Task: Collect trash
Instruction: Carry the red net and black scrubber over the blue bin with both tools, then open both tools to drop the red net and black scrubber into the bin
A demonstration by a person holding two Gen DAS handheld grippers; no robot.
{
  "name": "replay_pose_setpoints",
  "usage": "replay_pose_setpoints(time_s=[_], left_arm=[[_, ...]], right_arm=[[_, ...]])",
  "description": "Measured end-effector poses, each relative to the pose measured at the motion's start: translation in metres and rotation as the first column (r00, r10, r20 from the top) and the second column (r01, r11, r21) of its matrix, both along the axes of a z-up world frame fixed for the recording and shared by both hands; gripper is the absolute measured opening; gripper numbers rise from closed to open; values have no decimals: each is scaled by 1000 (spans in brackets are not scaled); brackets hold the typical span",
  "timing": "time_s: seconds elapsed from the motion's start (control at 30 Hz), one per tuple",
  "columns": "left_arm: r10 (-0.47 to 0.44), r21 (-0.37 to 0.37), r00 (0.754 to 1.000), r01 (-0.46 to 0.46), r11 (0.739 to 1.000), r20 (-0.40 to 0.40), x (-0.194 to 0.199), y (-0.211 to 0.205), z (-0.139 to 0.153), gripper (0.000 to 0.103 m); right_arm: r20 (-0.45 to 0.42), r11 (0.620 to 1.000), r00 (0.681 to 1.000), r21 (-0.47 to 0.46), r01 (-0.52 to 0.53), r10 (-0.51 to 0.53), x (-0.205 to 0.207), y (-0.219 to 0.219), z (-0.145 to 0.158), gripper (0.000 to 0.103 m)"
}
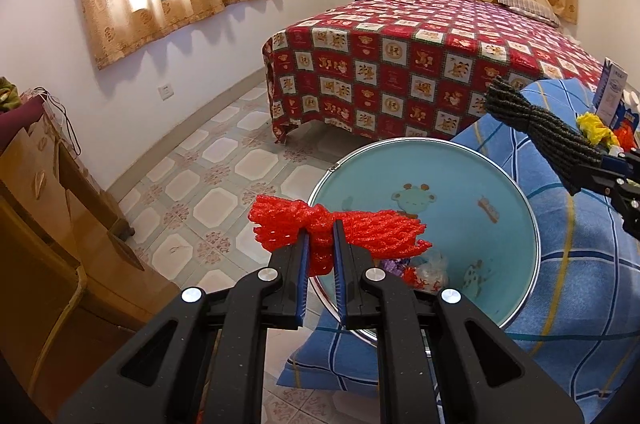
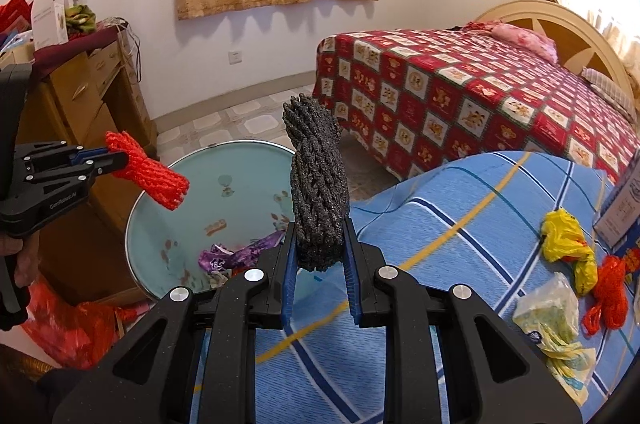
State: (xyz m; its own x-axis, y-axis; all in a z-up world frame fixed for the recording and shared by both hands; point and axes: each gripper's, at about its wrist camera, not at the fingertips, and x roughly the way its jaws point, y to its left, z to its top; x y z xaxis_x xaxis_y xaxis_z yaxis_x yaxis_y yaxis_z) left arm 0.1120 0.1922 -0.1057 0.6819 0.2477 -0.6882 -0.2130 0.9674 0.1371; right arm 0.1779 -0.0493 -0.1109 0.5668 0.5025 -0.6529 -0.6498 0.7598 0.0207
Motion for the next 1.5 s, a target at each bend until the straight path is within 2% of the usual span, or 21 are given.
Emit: replay_pose_setpoints(time_s=[1.07,1.27,1.33,1.37,1.4,1.47,1.5], left_arm=[[-15,-2,1000,15,1000,1,0,-9,-2,11],[-27,-11,1000,27,1000,2,0,-13,-3,15],[-34,-13,999,34,999,4,0,-15,-3,21],[-37,-14,999,37,999,4,0,-16,-3,35],[-38,-15,999,38,999,8,-1,-17,-3,50],[-34,-5,999,34,999,18,-2,-20,-2,63],[-35,-4,999,35,999,20,-2,-20,-1,63]], right_arm=[[8,999,999,-16,-42,42,-7,18,1,22],[7,998,998,-12,-54,54,-8,20,1,22],[4,997,997,-6,-73,73,-9,22,1,26],[9,997,997,-2,-75,75,-10,22,1,36],[14,997,997,0,-75,75,-11,22,1,41],[12,997,997,10,-75,74,-12,22,0,49],[13,997,997,15,-73,73,-12,21,0,53]])
